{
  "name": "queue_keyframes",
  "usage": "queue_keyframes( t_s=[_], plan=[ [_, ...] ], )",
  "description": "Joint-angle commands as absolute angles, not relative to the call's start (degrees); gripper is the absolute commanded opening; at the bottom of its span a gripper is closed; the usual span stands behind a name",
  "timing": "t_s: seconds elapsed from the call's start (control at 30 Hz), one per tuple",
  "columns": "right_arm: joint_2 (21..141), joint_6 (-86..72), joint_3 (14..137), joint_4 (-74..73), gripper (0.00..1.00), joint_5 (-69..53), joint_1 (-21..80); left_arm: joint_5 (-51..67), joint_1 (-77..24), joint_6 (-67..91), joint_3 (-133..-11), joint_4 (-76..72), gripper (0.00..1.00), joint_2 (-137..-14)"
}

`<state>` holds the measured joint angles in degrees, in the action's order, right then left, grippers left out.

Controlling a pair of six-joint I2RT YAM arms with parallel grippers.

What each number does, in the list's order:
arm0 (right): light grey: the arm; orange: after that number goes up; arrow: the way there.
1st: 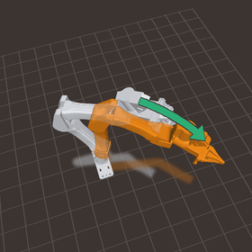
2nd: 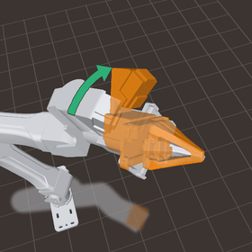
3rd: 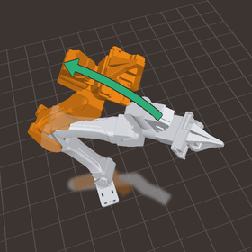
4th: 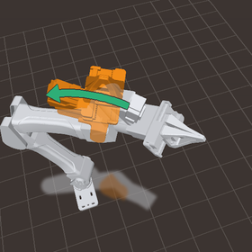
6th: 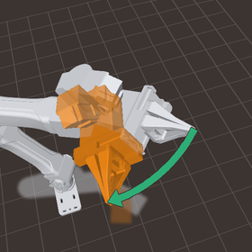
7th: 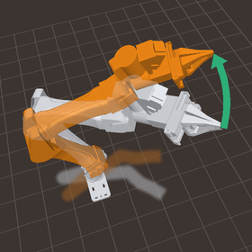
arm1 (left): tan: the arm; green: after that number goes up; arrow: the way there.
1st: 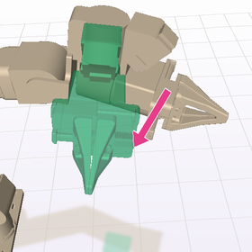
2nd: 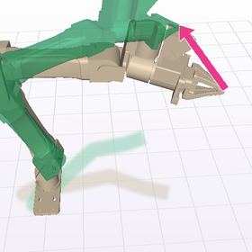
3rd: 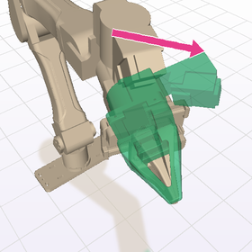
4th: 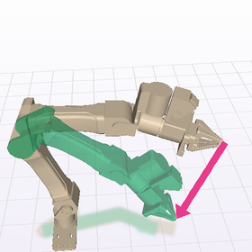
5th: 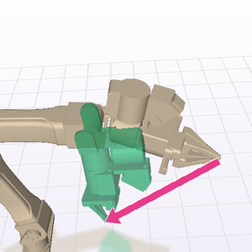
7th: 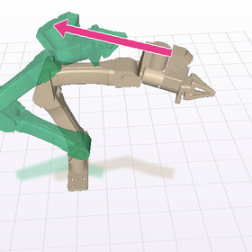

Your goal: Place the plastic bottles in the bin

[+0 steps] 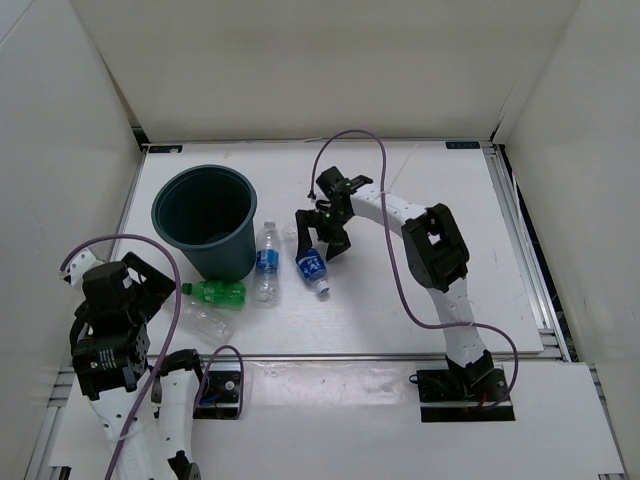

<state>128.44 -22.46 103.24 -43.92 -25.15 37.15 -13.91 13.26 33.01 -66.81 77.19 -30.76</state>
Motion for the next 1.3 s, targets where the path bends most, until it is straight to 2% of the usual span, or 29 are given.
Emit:
queue_keyframes(
  t_s=[0.0, 0.07, 0.13, 0.3, 0.33, 0.47, 0.63, 0.77, 0.8, 0.9, 0.97, 1.27],
  plan=[
    [130.3, -20.6, 103.1, -41.9, 1.0, -25.2, 37.1, -13.6, 12.9, 32.5, -68.5, 80.2, 1.0, -31.6],
    [131.2, -20.6, 103.1, -41.9, 1.0, -25.8, 37.1, -13.6, 12.9, 32.5, -68.5, 80.2, 1.0, -31.6],
    [131.8, -20.6, 103.1, -41.9, 0.95, -26.4, 37.1, -13.6, 12.9, 32.5, -69.0, 80.2, 1.0, -32.2],
    [131.1, -22.1, 102.0, -41.9, 0.66, -26.9, 36.3, -14.0, 12.9, 32.5, -69.0, 80.2, 1.0, -32.8],
    [130.3, -22.7, 100.9, -41.9, 0.56, -26.9, 35.8, -14.0, 12.9, 33.2, -68.4, 80.2, 1.0, -32.8],
    [123.9, -24.8, 98.3, -40.6, 0.4, -28.0, 34.2, -14.9, 12.9, 34.4, -67.3, 79.6, 1.0, -31.5],
    [115.0, -27.8, 103.1, -40.6, 0.38, -28.6, 32.4, -13.5, 12.9, 38.0, -65.4, 80.2, 1.0, -31.5],
    [113.4, -32.8, 116.9, -38.9, 0.33, -30.5, 32.4, -10.9, 12.9, 38.5, -63.3, 80.2, 1.0, -32.0],
    [113.4, -33.7, 124.3, -38.3, 0.32, -30.5, 33.0, -10.9, 12.9, 38.5, -63.3, 80.2, 1.0, -32.9],
    [118.0, -35.6, 136.4, -33.9, 0.32, -29.6, 34.4, -7.1, 12.9, 35.4, -63.3, 80.2, 1.0, -34.3],
    [119.2, -36.1, 139.3, -31.0, 0.32, -27.8, 36.4, -3.3, 12.4, 33.6, -66.3, 80.2, 1.0, -34.8],
    [125.9, -22.4, 144.1, -14.6, 0.46, -8.5, 49.0, -1.9, 6.5, 29.4, -71.2, 81.7, 1.0, -39.3]
  ],
)
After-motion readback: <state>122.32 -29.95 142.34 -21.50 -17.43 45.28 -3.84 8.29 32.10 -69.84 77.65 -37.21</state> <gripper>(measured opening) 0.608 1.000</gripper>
